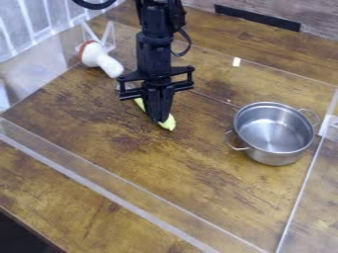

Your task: Move the green spoon to the right

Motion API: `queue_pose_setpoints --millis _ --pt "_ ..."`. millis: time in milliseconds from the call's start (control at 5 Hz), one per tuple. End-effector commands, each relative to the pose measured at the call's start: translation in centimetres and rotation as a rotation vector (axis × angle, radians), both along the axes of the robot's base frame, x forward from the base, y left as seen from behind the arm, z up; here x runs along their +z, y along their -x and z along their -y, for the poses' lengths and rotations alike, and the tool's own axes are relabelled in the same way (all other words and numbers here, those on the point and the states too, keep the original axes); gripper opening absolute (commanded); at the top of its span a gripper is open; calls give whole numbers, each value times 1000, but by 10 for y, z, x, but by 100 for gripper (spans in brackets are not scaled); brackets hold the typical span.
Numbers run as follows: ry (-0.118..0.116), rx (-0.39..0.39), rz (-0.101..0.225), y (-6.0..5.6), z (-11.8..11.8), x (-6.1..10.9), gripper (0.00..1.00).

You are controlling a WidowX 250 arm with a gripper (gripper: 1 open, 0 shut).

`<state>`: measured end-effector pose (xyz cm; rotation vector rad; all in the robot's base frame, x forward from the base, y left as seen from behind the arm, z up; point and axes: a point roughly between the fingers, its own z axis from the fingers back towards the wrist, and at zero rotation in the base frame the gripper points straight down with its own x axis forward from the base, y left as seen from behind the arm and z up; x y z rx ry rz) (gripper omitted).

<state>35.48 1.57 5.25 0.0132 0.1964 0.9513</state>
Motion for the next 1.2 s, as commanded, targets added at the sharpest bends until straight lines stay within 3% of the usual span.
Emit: queue_pose_setpoints --millis 0,200,400,600,800,1000 --pt "-6 -56 132 -18 1 58 0" --pt "1 -111 146 -32 3 77 0" --pt "7 -172 143 -21 1 74 0" --pt "8 -187 138 -11 -3 61 100" --pt "26 -313 148 -18 6 82 0" --pt "39 -366 147 -20 13 87 0"
